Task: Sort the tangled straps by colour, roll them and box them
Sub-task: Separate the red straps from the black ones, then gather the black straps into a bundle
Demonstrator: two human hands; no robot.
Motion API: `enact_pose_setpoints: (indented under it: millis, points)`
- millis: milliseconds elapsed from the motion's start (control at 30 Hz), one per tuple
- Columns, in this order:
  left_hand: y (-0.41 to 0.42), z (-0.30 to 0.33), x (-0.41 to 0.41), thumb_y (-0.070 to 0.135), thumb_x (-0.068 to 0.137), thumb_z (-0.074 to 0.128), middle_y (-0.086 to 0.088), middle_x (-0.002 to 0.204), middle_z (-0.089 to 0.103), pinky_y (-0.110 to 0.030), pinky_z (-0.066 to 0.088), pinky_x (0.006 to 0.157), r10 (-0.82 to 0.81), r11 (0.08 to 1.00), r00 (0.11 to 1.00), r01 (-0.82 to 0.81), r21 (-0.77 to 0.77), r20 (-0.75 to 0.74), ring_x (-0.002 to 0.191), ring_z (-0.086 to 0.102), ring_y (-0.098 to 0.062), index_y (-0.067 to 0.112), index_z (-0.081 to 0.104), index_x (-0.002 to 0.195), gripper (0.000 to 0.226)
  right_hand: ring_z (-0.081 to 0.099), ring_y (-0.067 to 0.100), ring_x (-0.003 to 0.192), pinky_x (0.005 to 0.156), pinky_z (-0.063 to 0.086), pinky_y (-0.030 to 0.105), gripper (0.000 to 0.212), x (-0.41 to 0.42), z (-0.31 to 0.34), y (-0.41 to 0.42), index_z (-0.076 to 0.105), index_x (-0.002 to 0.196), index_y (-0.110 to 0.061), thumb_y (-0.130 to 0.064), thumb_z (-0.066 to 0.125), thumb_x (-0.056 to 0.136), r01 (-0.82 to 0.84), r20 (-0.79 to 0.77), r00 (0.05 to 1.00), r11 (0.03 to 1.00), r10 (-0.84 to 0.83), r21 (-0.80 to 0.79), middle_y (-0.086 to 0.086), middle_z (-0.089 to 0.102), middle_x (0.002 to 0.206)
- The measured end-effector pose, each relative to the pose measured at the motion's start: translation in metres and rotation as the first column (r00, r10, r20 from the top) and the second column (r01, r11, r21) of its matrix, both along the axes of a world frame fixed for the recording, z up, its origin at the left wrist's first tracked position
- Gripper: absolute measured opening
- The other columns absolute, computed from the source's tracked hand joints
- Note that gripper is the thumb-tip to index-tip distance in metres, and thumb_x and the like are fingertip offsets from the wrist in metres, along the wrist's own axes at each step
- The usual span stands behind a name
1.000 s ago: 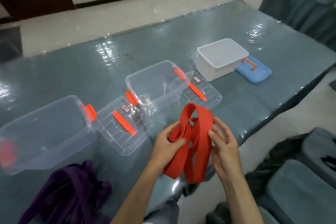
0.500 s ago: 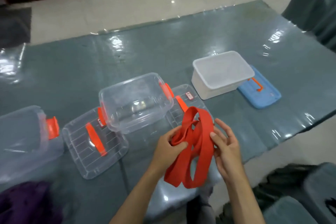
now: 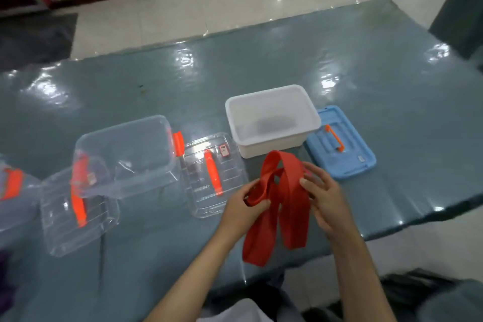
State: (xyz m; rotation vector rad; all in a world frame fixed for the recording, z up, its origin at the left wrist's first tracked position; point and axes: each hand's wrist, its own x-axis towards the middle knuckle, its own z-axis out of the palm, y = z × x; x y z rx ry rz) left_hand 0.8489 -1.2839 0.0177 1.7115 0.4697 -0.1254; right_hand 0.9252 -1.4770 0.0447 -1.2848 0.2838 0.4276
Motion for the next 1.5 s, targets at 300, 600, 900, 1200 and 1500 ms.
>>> enact_pose_setpoints:
  millis: [300, 600, 900, 1200, 1500]
  points:
    - [-0.054, -0.048, 0.033, 0.006, 0.083, 0.079, -0.006, 0.12, 0.073, -0.027, 0.051, 0.095, -0.012, 0.963, 0.991, 0.047, 0.265, -0.131, 0.107, 0.069, -0.02, 0.009, 0.063, 0.134, 0.053, 0.059, 0.026, 0.112, 0.079, 0.05, 0.005, 0.045, 0.055, -0.082, -0.018, 0.058, 0.138, 0.011, 0.02, 0.06, 0.094, -0.179, 0.106, 0.959, 0.849, 0.264, -0.497, 0.029, 0.064, 0.136]
    - [-0.032, -0.058, 0.021, 0.01, 0.087, 0.071, -0.011, 0.134, 0.055, -0.024, 0.039, 0.107, -0.144, 0.895, 0.955, 0.237, 0.378, -0.259, 0.126, 0.054, -0.026, 0.008, 0.056, 0.142, 0.058, 0.061, 0.027, 0.117, 0.109, 0.048, 0.041, 0.042, 0.051, -0.1, -0.007, 0.066, 0.139, -0.028, -0.031, 0.073, 0.098, -0.201, 0.167, 0.843, 0.587, 0.511, -0.784, 0.01, 0.063, 0.127]
    - [0.034, -0.035, -0.037, 0.02, 0.097, 0.064, -0.004, 0.15, 0.052, -0.035, 0.037, 0.117, -0.172, 0.767, 0.943, 0.31, 0.562, -0.285, 0.139, 0.048, -0.026, 0.017, 0.05, 0.151, 0.056, 0.057, 0.039, 0.12, 0.102, 0.05, 0.051, 0.036, 0.027, -0.061, 0.034, 0.072, 0.127, -0.011, -0.012, 0.075, 0.091, 0.022, 0.304, 0.705, 0.409, 0.641, -0.912, 0.015, 0.062, 0.133]
    - [0.158, -0.026, -0.134, 0.03, 0.098, 0.054, 0.002, 0.148, 0.051, -0.036, 0.042, 0.109, -0.134, 0.535, 0.912, 0.395, 0.746, -0.386, 0.137, 0.048, -0.022, 0.026, 0.05, 0.148, 0.051, 0.067, 0.036, 0.096, 0.079, 0.059, 0.05, 0.027, -0.07, -0.031, 0.146, 0.075, 0.109, -0.011, -0.002, 0.075, 0.084, 0.03, 0.29, 0.489, 0.316, 0.823, -0.948, 0.009, 0.071, 0.106]
    - [0.309, -0.024, -0.246, 0.026, 0.1, 0.044, 0.001, 0.146, 0.05, -0.036, 0.04, 0.106, -0.062, 0.433, 0.911, 0.393, 0.811, -0.408, 0.138, 0.045, -0.023, 0.025, 0.05, 0.144, 0.044, 0.069, 0.041, 0.096, 0.079, 0.056, 0.049, 0.016, -0.19, -0.03, 0.31, 0.076, 0.103, -0.01, -0.012, 0.071, 0.088, 0.001, 0.107, 0.427, 0.118, 0.898, -0.993, 0.013, 0.073, 0.099]
